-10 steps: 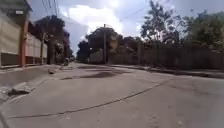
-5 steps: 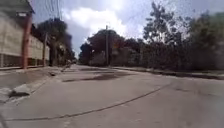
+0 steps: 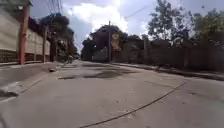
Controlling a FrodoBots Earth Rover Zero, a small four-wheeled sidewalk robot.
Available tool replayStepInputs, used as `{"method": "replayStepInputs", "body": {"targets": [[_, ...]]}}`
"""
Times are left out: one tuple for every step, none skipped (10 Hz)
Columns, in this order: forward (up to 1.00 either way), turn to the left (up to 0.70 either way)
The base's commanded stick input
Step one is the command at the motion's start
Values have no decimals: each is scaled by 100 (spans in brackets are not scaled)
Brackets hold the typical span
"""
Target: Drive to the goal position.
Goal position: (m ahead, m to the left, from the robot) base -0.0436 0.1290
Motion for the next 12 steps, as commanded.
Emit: {"method": "replayStepInputs", "body": {"targets": [[-100, 0], [-100, 0], [-100, 0], [-100, 0], [-100, 0], [-100, 0], [-100, 0], [0, 0], [0, 0], [0, 0], [0, 0], [0, 0]]}}
